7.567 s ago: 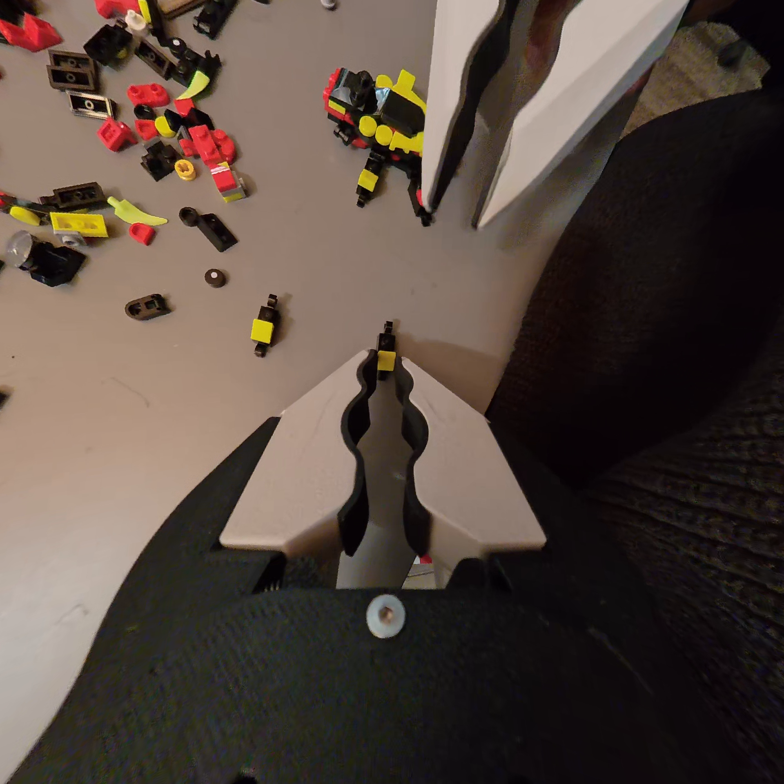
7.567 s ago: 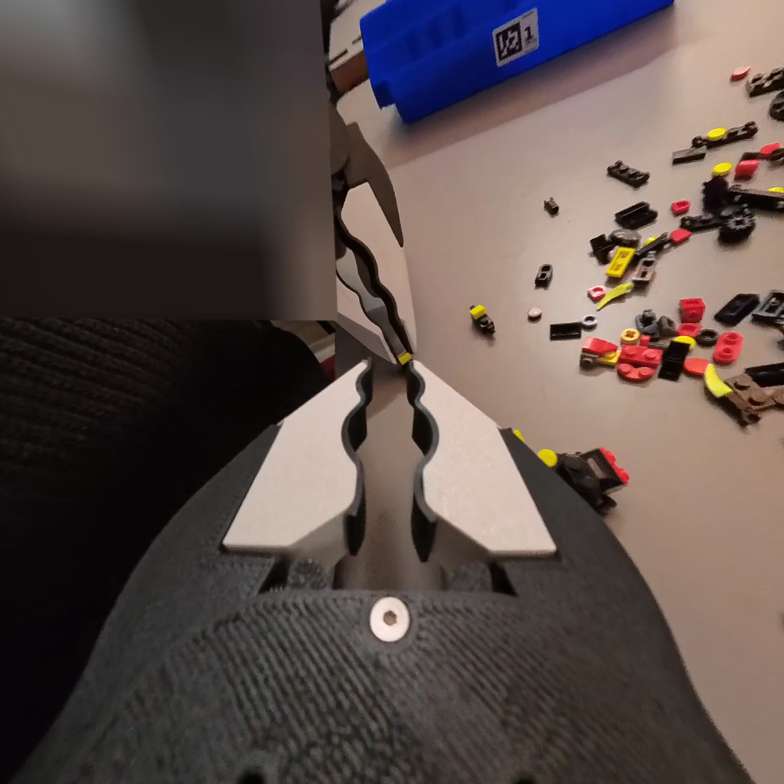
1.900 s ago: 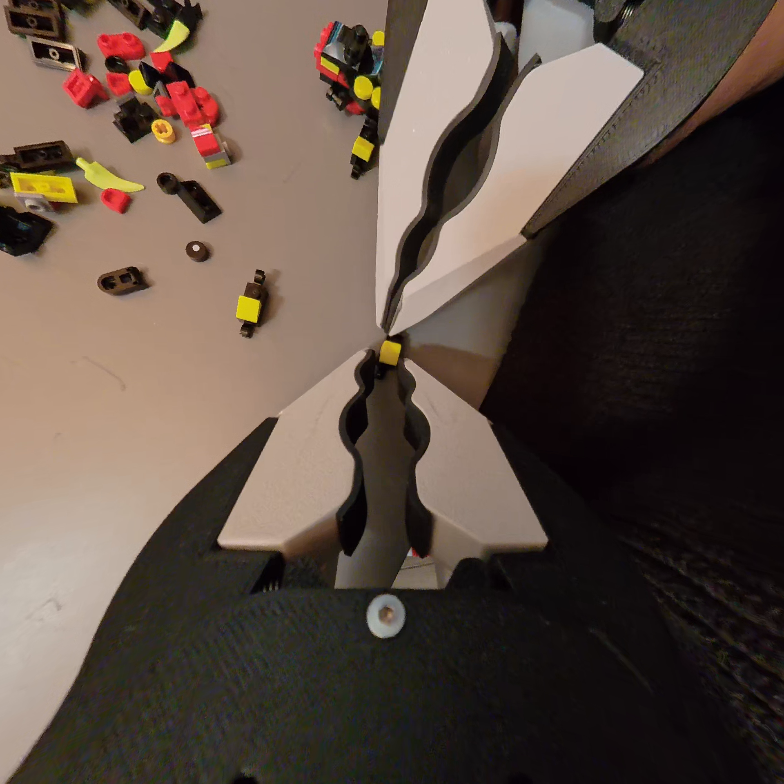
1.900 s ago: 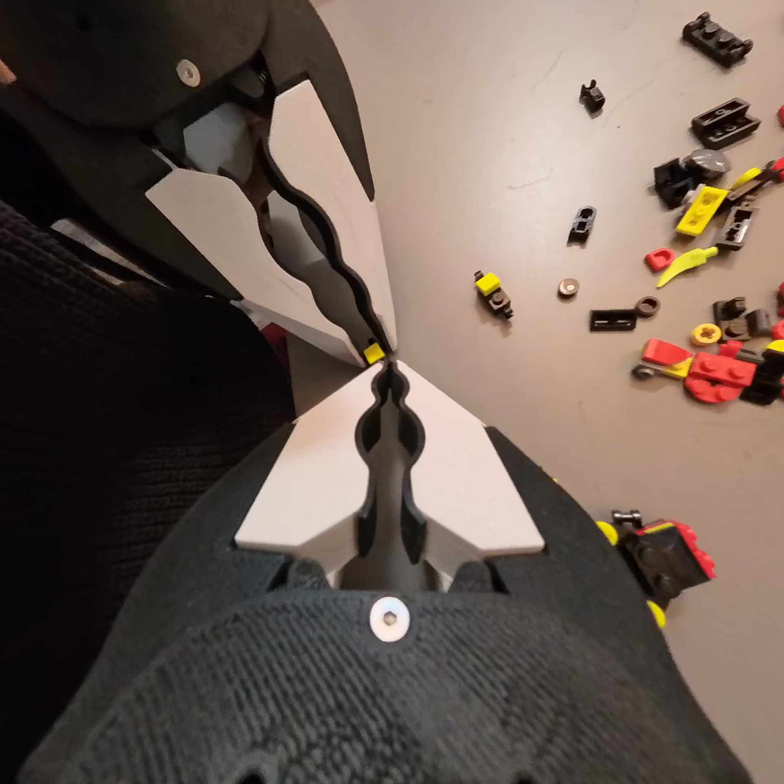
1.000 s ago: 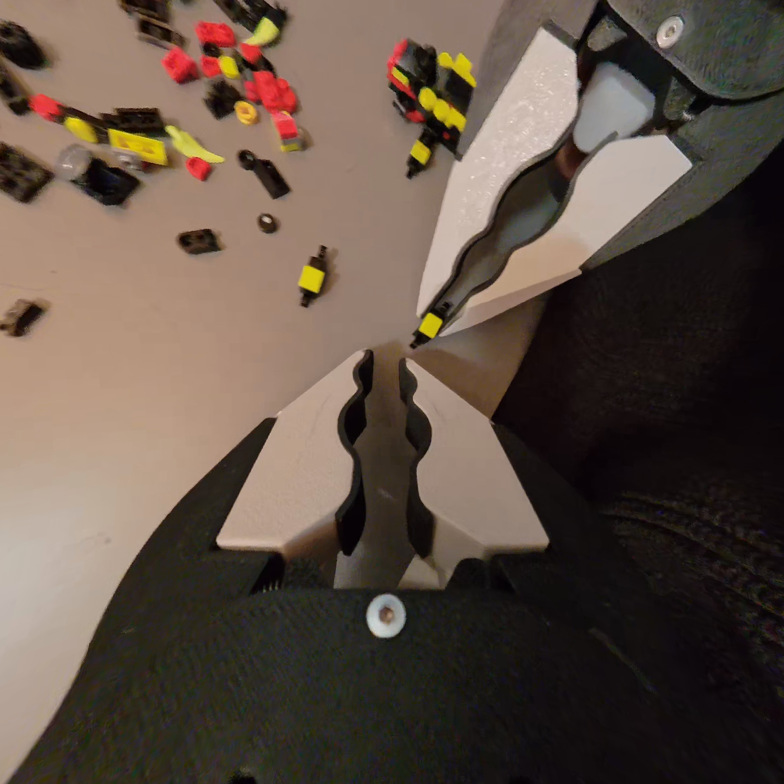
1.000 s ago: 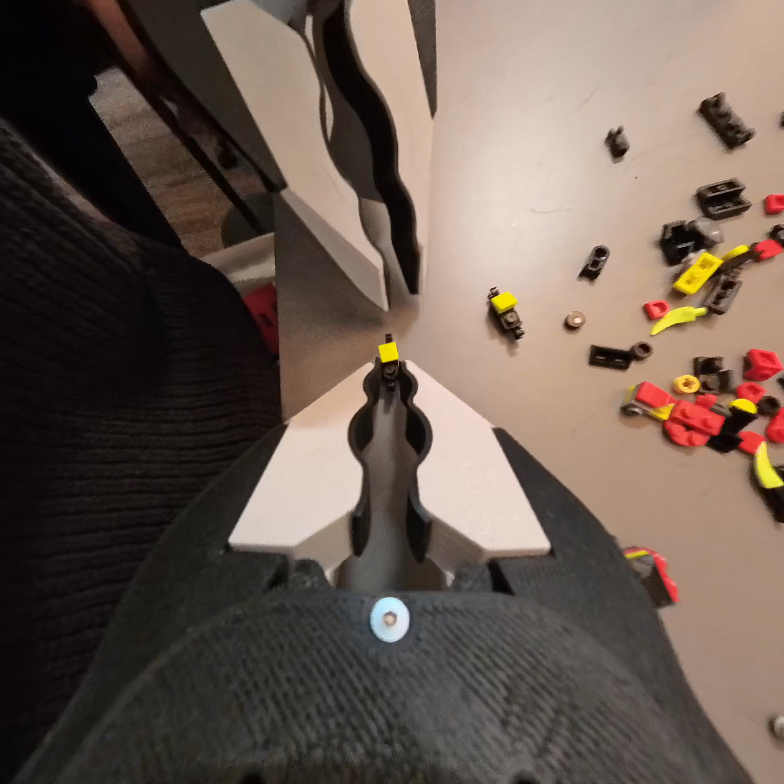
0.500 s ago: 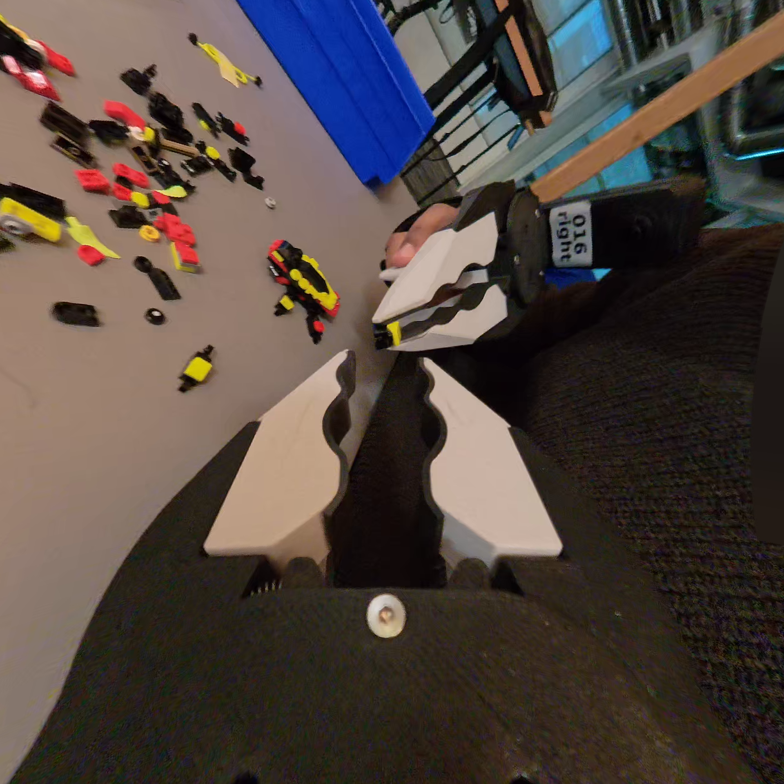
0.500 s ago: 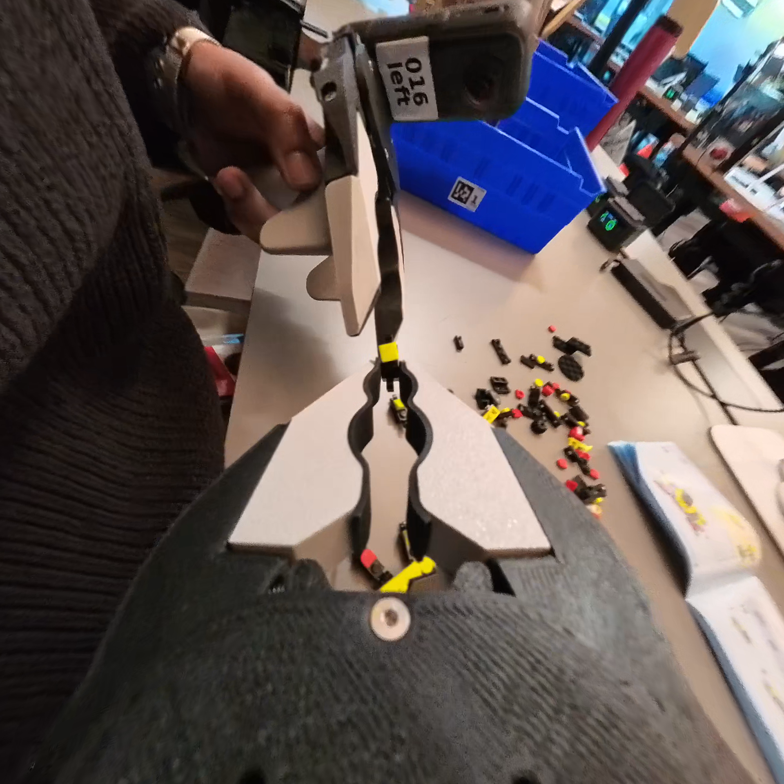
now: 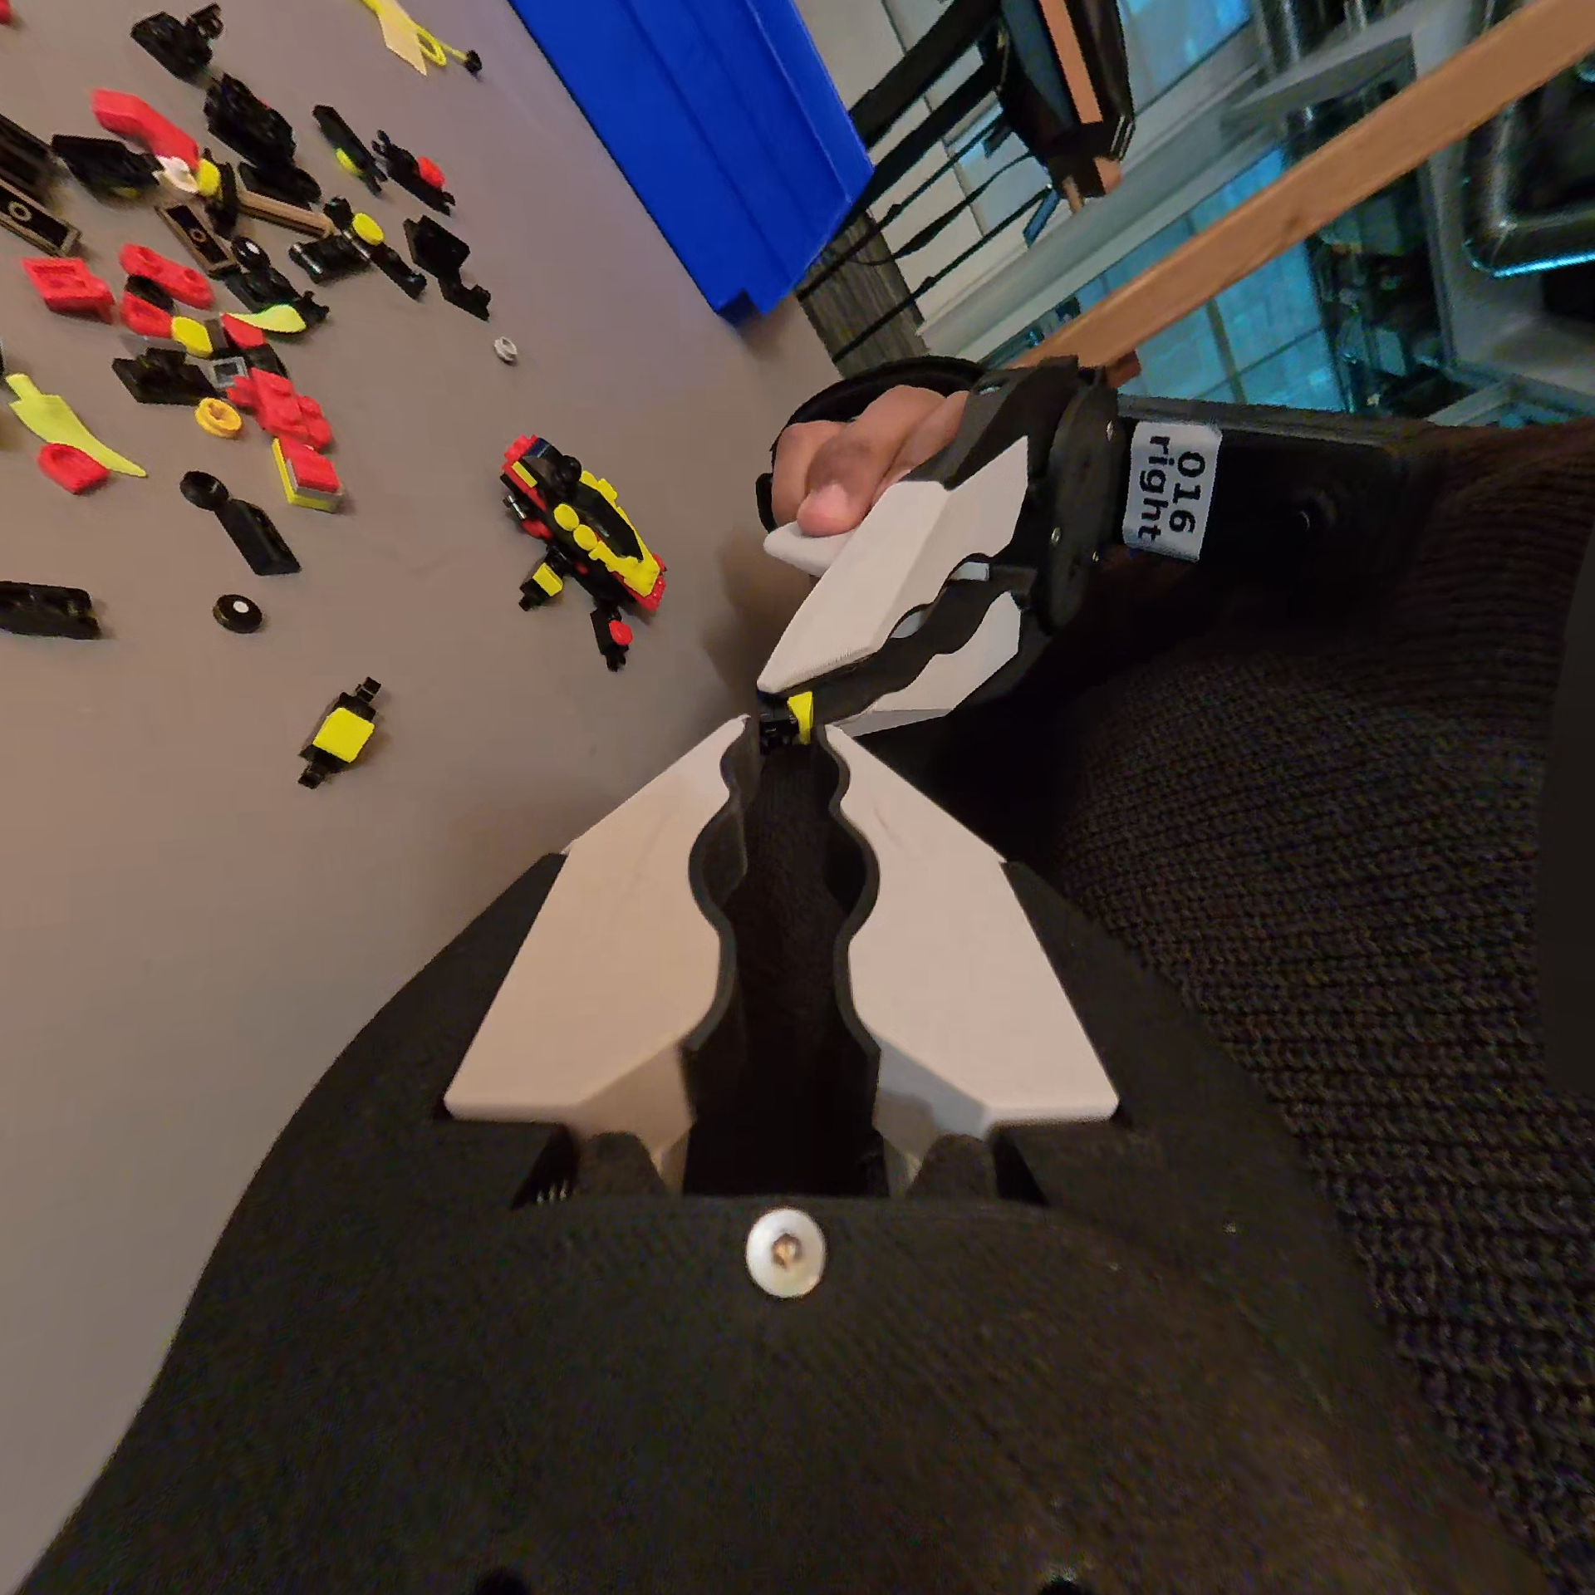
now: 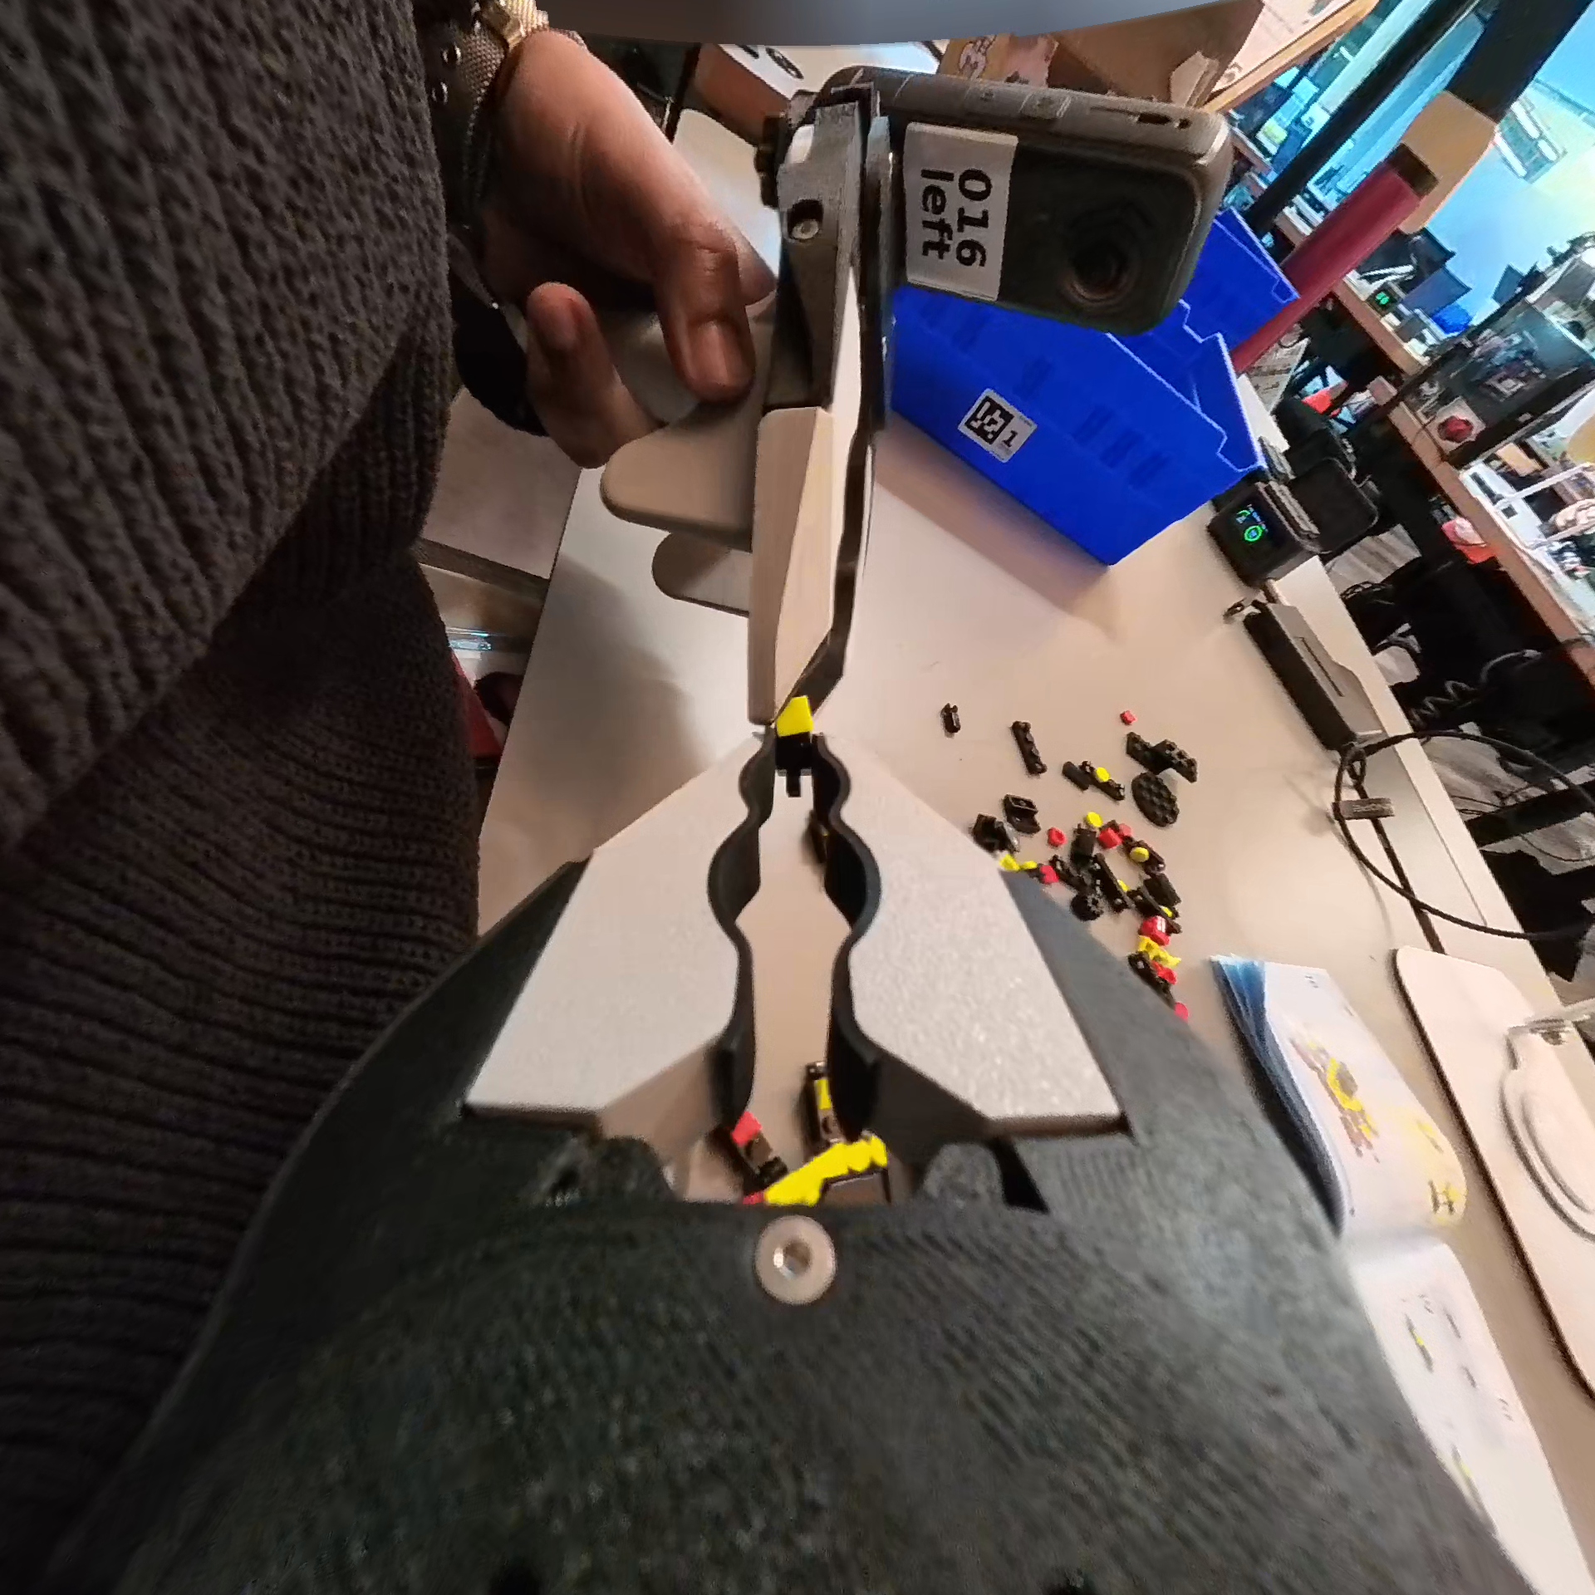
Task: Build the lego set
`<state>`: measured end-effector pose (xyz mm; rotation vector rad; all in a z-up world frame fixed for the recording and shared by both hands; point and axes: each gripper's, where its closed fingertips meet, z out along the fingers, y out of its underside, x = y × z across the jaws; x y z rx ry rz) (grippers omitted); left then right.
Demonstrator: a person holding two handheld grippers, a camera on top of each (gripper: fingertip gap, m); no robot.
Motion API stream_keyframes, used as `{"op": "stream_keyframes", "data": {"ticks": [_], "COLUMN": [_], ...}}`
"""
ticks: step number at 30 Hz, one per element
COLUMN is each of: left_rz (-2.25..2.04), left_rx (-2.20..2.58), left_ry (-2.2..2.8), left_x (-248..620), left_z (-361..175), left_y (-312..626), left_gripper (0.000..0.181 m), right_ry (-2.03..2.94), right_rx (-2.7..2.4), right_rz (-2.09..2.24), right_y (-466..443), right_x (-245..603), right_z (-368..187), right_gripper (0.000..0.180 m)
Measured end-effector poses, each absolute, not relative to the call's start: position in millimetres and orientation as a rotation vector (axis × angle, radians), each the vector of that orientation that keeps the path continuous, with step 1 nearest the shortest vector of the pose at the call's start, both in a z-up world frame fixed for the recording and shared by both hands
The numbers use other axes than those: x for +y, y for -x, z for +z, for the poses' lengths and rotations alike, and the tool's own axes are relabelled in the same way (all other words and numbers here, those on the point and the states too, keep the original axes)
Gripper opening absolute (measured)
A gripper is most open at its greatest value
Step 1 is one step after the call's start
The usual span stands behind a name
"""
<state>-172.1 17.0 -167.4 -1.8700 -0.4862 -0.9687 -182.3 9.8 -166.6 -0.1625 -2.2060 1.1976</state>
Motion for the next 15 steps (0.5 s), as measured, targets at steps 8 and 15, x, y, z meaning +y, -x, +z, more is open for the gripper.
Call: {"op": "stream_keyframes", "data": {"ticks": [8,15], "left_rz": [-0.995,-1.036], "left_rx": [-0.464,-0.480], "left_ry": [1.895,1.872], "left_x": [16.3,16.5], "left_z": [-170.1,-169.7], "left_y": [168.2,167.8], "left_gripper": [0.008,0.008], "right_ry": [0.156,0.133], "right_rx": [-2.244,-2.241], "right_rz": [1.227,1.222], "right_y": [177.4,176.7], "right_x": [8.8,8.5], "right_z": [-169.3,-169.3], "right_gripper": [0.007,0.006]}}
